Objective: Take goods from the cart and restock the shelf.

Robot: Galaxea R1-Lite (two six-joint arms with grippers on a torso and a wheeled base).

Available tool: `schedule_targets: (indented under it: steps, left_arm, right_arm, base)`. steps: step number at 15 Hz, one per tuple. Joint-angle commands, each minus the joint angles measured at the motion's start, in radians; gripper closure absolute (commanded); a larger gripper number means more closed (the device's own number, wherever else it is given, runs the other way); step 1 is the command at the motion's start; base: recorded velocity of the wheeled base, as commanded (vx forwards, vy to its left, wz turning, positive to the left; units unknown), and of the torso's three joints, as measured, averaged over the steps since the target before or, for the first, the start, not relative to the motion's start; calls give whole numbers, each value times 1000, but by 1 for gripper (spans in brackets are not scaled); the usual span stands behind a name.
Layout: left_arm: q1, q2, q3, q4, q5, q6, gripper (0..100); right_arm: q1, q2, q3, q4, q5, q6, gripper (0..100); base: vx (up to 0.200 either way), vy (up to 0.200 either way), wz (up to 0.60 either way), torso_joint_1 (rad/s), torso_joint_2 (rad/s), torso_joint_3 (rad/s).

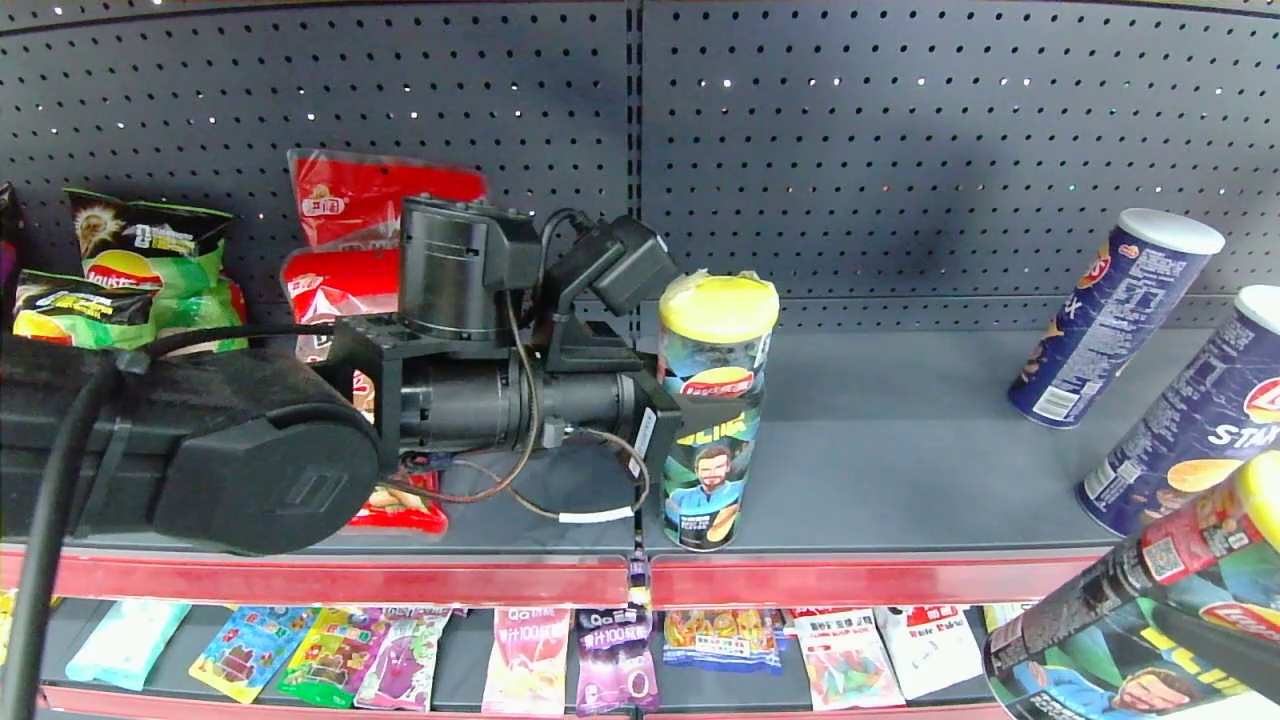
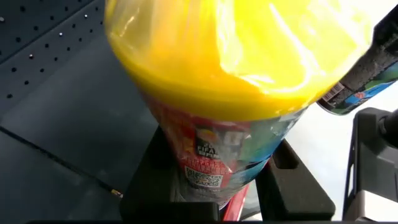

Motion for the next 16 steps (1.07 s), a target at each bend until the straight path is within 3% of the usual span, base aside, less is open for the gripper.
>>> schedule_targets:
  steps: [1,11,12,16]
  left_arm:
    - [0,0,1,-1,-1,6,100]
    - [-6,-7,34,-1,-2,16,100]
    - [-6,-7,47,-4,-1,31,0]
    - [-5,-26,72,-4,-1,34,0]
  right_arm:
    - [0,2,0,0,1,-1,100]
    - [2,11,0,0,2,-1,100]
    - [2,16,-1,-2,2,-1,100]
    - [3,71,-54,-2,2,-1,100]
  base:
    - [0,0,0,0,0,0]
    - [0,0,0,0,0,0]
    - [0,0,0,0,0,0]
    - [0,0,0,0,0,0]
